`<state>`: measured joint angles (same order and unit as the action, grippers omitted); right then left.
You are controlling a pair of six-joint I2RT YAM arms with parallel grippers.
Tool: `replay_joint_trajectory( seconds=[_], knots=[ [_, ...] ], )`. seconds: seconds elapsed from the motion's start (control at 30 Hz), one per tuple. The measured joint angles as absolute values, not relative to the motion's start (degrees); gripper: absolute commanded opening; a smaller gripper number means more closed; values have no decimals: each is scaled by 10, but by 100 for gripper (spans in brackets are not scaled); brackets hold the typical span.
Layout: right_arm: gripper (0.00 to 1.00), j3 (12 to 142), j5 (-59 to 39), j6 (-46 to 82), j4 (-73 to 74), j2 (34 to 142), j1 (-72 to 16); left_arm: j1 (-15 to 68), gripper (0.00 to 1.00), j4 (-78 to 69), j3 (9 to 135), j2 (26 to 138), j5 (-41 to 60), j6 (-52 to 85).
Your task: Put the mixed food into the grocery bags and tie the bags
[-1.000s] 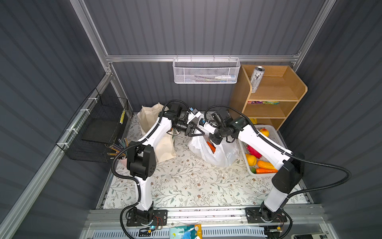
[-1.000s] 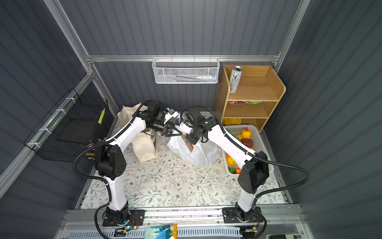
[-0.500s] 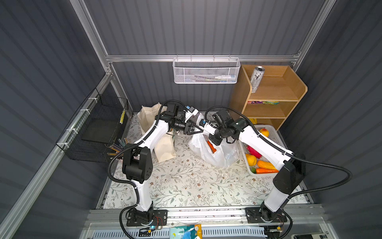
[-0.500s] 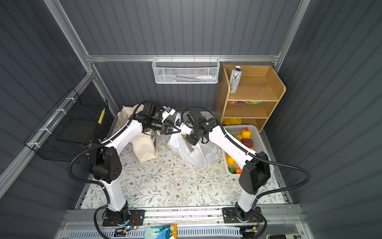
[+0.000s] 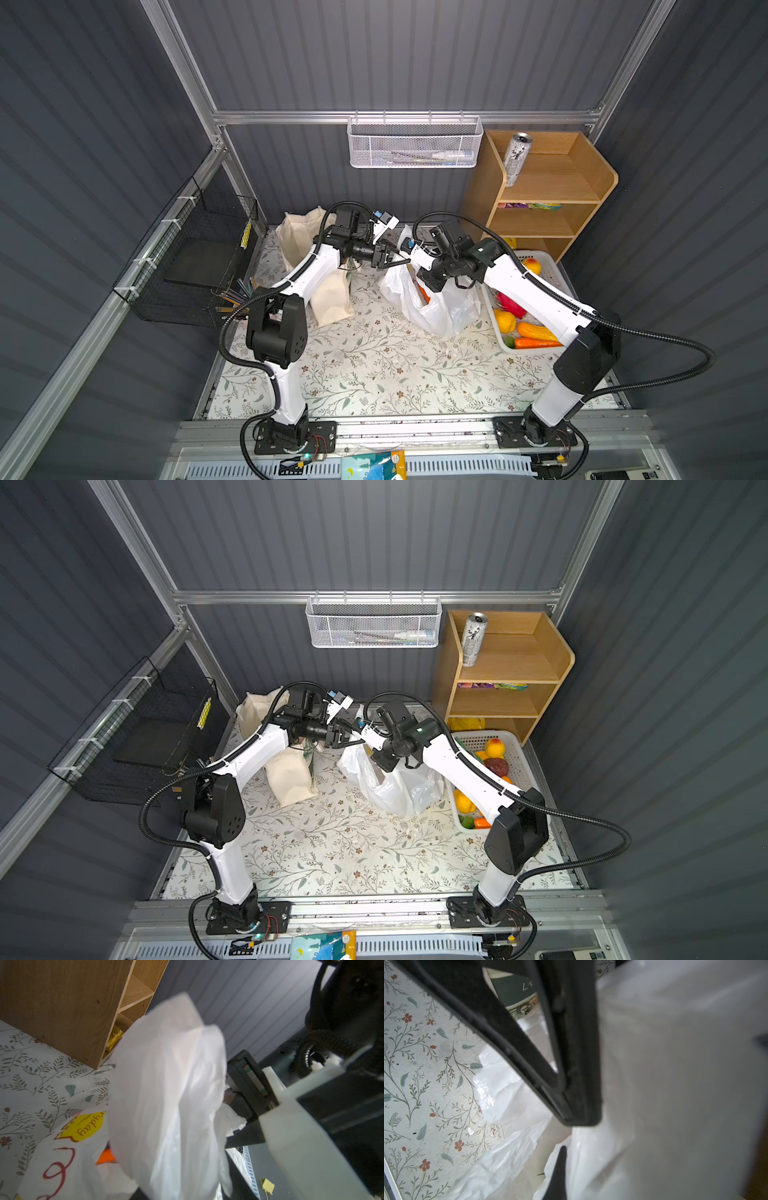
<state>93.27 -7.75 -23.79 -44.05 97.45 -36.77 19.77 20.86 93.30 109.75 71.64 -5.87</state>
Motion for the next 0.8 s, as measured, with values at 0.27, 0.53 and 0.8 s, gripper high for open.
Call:
replay_joint_trajectory(
  seconds=[0.27,0.53,0.8],
  knots=[
    [5,929,-77,-237,-437,980,-367,198,15,93,895,1097,734,19],
    [54,926,-96,-224,-436,976,-344,198,0,8,868,1097,742,84],
    [67,889,-227,-150,-430,854,-232,198,0,-5,843,1075,714,97]
  ],
)
